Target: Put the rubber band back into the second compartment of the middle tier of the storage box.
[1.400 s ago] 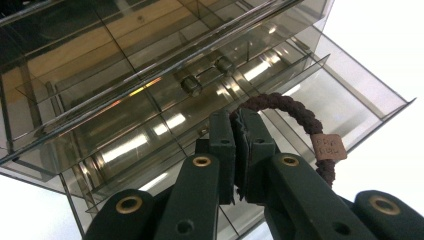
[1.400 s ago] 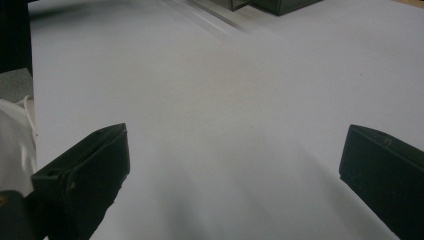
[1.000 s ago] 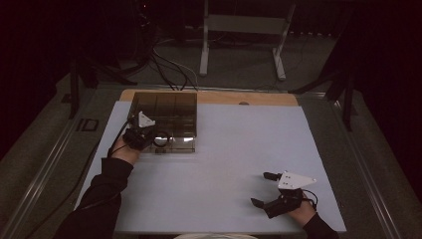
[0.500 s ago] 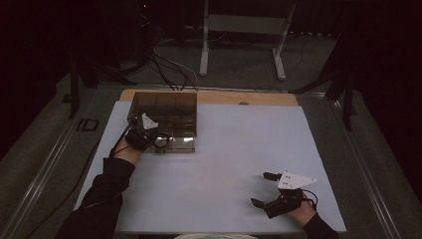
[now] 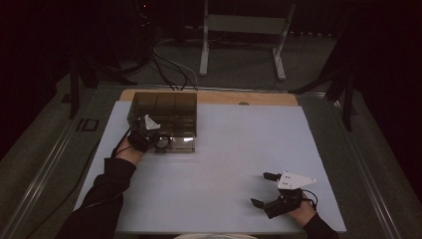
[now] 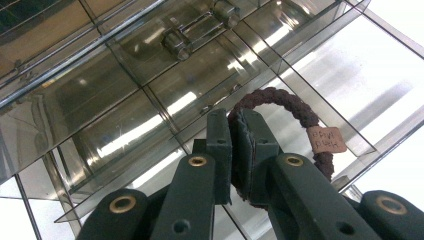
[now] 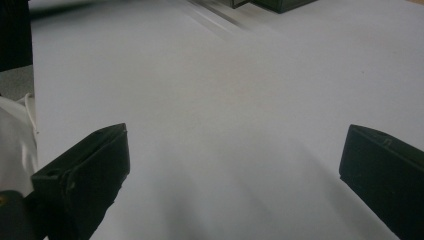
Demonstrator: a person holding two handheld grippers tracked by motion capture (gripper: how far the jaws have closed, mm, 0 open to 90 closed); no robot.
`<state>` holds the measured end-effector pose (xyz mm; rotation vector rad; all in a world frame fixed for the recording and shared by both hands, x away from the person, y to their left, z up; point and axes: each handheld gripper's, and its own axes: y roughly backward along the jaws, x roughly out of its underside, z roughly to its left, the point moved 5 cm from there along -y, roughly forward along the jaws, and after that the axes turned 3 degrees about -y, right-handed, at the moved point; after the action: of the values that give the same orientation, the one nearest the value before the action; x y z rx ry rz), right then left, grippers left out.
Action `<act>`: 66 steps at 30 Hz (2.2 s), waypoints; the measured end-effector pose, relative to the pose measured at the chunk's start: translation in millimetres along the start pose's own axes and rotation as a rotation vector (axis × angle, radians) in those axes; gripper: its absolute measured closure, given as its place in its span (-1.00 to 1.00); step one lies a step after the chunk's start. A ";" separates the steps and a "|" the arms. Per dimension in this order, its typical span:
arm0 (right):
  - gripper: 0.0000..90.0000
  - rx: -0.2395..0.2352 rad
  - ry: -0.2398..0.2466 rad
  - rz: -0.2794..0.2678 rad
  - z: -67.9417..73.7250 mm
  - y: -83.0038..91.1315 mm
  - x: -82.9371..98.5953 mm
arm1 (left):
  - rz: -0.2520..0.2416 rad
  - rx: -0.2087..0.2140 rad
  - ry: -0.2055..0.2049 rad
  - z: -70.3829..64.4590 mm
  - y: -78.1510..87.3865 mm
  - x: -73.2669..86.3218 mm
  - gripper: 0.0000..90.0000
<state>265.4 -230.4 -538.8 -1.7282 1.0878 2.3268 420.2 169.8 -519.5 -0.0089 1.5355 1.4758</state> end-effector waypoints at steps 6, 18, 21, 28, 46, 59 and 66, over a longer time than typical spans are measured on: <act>-1.00 0.000 -0.001 0.002 -0.1 0.0 0.2 | -0.009 -0.002 0.013 -2.0 2.9 -3.1 0.60; -1.00 0.000 0.001 0.004 0.1 -0.2 0.4 | -0.072 0.000 0.074 -2.0 24.4 -14.0 0.02; -1.00 0.000 0.000 0.004 0.0 -0.2 0.3 | -0.075 -0.003 0.080 -3.0 28.0 -14.7 -0.13; -1.00 0.002 0.000 0.003 0.0 0.0 0.2 | -0.107 -0.001 0.111 -5.8 42.4 -15.4 -0.42; -1.00 0.001 0.001 0.003 0.2 -0.3 0.0 | -0.167 0.013 0.122 -11.9 70.0 -11.4 -0.92; -1.00 0.000 0.002 0.002 0.5 -0.3 -0.2 | -0.231 0.003 0.165 -22.0 81.3 2.6 -0.98; -1.00 0.000 0.002 0.002 0.6 -0.2 -0.3 | -0.237 -0.003 0.168 -32.3 84.7 13.4 -0.98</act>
<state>265.2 -229.8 -538.6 -1.7301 1.0898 2.3266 343.3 175.3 -470.0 -0.3141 1.6050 1.3144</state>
